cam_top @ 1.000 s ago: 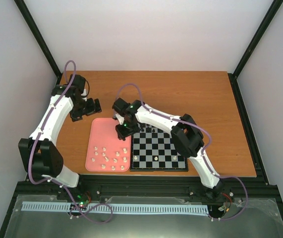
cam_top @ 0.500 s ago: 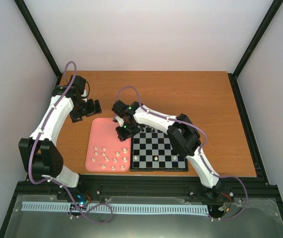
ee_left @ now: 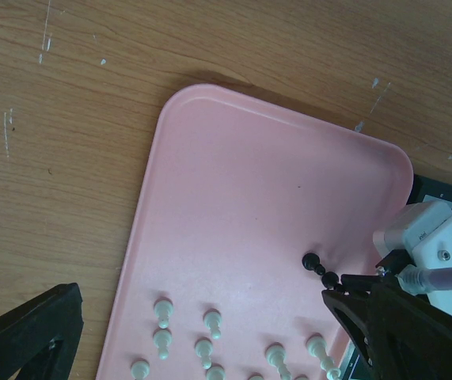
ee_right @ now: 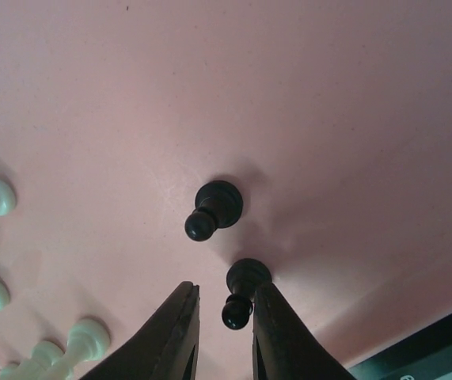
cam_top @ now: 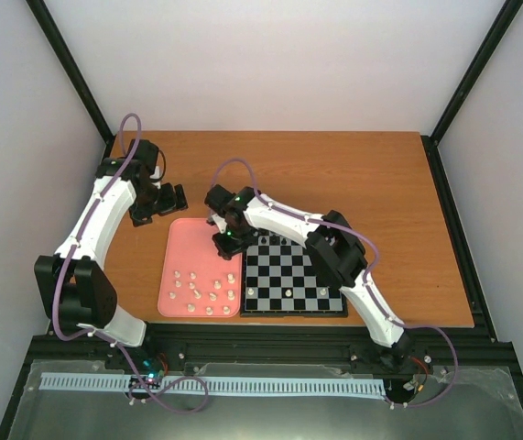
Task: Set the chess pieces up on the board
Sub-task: Pick up the chess piece from the storage box.
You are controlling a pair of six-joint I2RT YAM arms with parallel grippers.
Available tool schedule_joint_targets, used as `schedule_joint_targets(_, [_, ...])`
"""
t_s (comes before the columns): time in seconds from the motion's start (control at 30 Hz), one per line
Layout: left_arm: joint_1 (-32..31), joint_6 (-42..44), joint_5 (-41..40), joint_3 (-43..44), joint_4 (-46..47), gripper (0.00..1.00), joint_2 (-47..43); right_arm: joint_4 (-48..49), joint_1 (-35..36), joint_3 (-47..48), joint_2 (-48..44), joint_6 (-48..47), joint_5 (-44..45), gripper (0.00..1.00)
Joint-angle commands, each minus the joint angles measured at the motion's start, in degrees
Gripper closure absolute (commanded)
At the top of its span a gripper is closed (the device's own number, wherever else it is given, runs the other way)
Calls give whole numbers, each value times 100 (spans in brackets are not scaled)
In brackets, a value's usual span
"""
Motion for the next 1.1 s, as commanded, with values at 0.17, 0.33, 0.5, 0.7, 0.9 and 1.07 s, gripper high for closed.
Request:
schedule_joint_targets(0.17, [48, 103, -2, 43, 12, 0, -46, -156, 24, 113, 128, -22, 175, 80])
schedule_joint_targets(0.33, [46, 95, -3, 44, -10, 0, -86, -139, 24, 129, 191, -22, 184, 84])
schedule_joint_targets(0.5, [45, 82, -22, 8, -20, 0, -129, -114, 24, 153, 213, -53, 218, 92])
schedule_joint_targets(0.7, [51, 84, -21, 2, -32, 0, -141, -147, 24, 179, 92, -48, 442, 97])
schedule_joint_targets(0.9, [50, 130, -22, -18, -47, 0, -147, -445, -75, 552, -509, 24, 693, 97])
schedule_joint_targets(1.07, [50, 156, 20, -81, -15, 0, -193, -513, -484, 155, -1383, 225, 787, 97])
